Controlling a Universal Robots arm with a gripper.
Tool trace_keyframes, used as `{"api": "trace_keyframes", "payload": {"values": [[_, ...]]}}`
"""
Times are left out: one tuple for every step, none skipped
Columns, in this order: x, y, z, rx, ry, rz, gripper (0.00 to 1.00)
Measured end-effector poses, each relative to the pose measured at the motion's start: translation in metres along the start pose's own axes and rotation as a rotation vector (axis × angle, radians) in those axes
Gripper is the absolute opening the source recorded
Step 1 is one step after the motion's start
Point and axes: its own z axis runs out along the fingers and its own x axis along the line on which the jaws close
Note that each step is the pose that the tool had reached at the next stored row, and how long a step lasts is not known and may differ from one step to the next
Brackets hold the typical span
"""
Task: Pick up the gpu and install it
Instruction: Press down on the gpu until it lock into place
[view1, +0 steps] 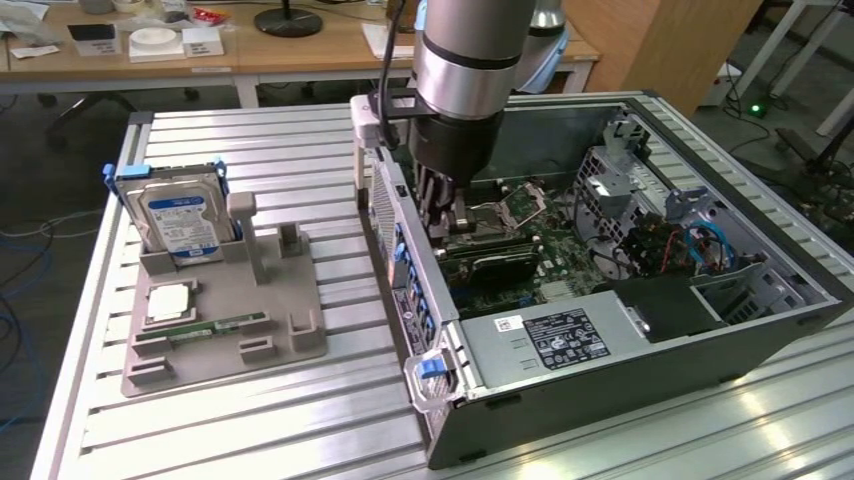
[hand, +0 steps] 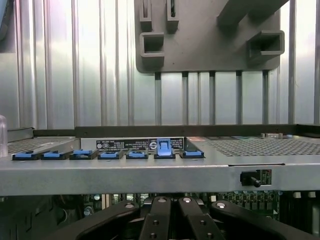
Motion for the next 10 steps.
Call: {"api": "trace_keyframes", "payload": {"values": [[-0.0005,0.0000,0.0001,-0.0003,0.0000,0.000,0.11],[-0.0009,-0.0001,0.0001,-0.0007,0.0000,0.000,0.11],[-0.0010,-0.0001,0.0002,-0.0010,0.0000,-0.001,0.11],[-0.0010,-0.0001,0.0003,-0.0016,0.0002,-0.001,0.11],[-0.0011,-0.0005,0.0004,-0.0033,0.0002,-0.001,0.11],[-0.0011,-0.0013,0.0004,-0.0061,0.0000,-0.001,0.11],[-0.0011,-0.0022,0.0004,-0.0091,-0.0002,-0.001,0.11],[-0.0011,-0.0035,0.0005,-0.0123,-0.0004,-0.001,0.11],[-0.0010,-0.0048,0.0007,-0.0150,-0.0006,-0.001,0.11],[-0.0005,-0.0057,0.0006,-0.0174,-0.0004,-0.001,0.11]]}}
